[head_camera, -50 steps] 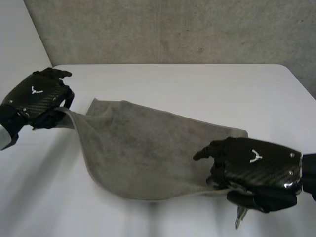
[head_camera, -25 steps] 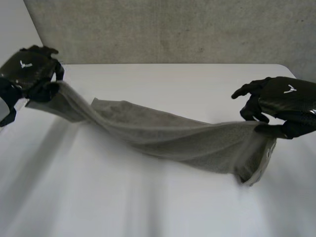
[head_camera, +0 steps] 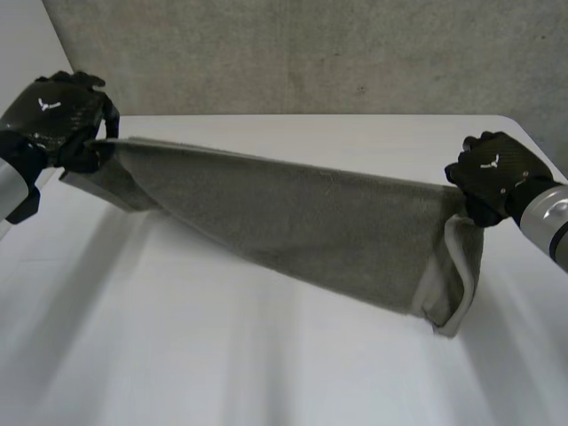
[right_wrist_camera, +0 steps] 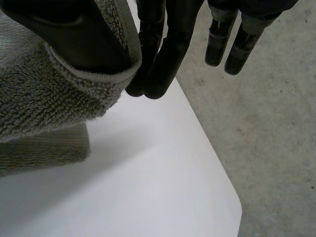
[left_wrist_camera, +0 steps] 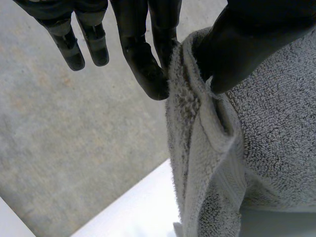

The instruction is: Fold the towel.

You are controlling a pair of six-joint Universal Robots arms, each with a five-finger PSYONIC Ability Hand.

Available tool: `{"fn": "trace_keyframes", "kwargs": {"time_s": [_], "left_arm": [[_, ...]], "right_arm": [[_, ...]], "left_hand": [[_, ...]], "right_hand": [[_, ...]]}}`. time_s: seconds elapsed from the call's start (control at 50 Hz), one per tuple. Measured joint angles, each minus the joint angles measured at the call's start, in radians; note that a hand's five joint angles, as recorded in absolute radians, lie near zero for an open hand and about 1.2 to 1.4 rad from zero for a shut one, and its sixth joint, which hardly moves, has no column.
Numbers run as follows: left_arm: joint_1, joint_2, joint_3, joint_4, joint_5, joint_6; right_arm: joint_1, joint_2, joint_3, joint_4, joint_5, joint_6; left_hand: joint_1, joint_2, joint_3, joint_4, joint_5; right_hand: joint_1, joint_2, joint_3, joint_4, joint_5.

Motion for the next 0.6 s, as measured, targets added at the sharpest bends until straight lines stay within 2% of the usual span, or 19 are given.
{"fn": "trace_keyframes", "kwargs": {"time_s": [0.14,0.3,0.36,0.48,0.54,0.6], "left_arm": [[0.002,-0.016,-0.058,0.001,0.003,0.026],[0.018,-0.043,-0.08,0.007,0.007,0.072],[0.029,-0.053,-0.077,0.009,0.008,0.081],[0.038,-0.068,-0.079,0.011,0.009,0.079],[0.034,-0.07,-0.083,0.013,0.009,0.075],[0.028,-0.072,-0.087,0.018,0.01,0.071]], "right_arm": [[0.011,-0.006,0.11,-0.078,0.032,0.026],[0.028,-0.003,0.131,-0.135,0.036,0.091],[0.029,-0.001,0.123,-0.149,0.038,0.125],[0.027,0.005,0.116,-0.147,0.063,0.213],[0.026,0.011,0.115,-0.136,0.096,0.287],[0.024,0.021,0.113,-0.119,0.136,0.372]], "left_hand": [[0.0,0.0,0.0,0.0,0.0],[0.0,0.0,0.0,0.0,0.0],[0.0,0.0,0.0,0.0,0.0],[0.0,0.0,0.0,0.0,0.0],[0.0,0.0,0.0,0.0,0.0],[0.0,0.0,0.0,0.0,0.0]], "right_hand": [[0.0,0.0,0.0,0.0,0.001],[-0.029,-0.05,0.0,0.0,-0.038],[-0.348,-0.363,0.0,0.0,-0.359],[-0.788,-0.806,0.0,0.0,-0.876],[-0.977,-0.997,0.0,0.0,-1.068],[-1.111,-1.143,0.0,0.0,-1.104]]}}
